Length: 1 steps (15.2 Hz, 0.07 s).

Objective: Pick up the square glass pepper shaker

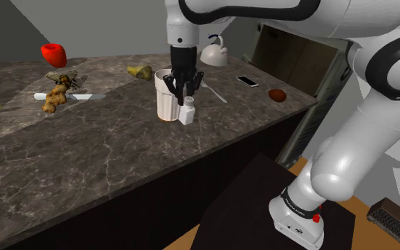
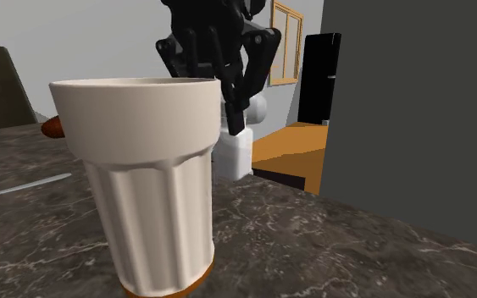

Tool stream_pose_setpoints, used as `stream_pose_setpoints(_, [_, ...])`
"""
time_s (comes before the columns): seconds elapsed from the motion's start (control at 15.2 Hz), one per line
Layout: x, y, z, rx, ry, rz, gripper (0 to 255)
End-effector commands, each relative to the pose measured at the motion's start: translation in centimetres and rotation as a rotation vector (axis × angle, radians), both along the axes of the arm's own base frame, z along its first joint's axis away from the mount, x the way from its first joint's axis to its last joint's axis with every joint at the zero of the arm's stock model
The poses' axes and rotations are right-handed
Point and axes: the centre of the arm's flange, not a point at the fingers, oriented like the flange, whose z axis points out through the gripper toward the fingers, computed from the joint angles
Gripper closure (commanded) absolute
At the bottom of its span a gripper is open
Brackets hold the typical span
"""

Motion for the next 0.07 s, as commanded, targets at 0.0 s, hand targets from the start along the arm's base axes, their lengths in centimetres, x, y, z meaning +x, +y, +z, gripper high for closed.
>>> stream_pose_setpoints(0.0, [0.01, 0.07, 0.42, 0.000, 0.000, 0.000, 255])
